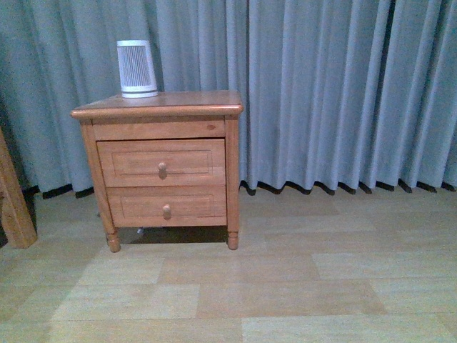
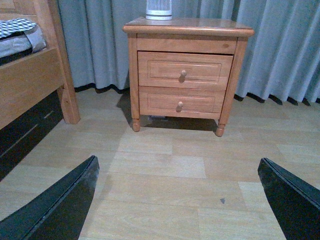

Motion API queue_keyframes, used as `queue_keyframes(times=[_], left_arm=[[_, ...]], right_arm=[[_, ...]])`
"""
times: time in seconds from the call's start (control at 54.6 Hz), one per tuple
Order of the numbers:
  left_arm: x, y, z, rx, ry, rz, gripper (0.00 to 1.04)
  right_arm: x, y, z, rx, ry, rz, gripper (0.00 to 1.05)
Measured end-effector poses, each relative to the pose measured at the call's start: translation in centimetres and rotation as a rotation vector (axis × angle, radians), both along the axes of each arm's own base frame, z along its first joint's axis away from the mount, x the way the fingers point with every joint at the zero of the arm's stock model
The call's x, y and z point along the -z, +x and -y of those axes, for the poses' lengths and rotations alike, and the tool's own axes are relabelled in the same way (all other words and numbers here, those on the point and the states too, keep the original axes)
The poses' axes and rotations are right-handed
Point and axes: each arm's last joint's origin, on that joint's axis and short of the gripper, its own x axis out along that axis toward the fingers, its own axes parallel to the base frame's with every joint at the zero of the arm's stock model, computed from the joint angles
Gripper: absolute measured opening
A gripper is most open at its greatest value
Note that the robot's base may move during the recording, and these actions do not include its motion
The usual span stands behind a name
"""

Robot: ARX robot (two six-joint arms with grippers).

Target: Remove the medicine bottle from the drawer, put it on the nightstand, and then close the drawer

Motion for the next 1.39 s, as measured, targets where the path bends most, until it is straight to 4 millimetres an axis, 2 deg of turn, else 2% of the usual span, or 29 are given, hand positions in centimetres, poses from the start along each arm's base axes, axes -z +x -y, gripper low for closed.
queue_keyframes(times=[1.391], left_arm=[[0.0,0.0,0.0,0.0,0.0,0.0,0.98]], right_arm=[[0.0,0.0,0.0,0.0,0.0,0.0,0.98]])
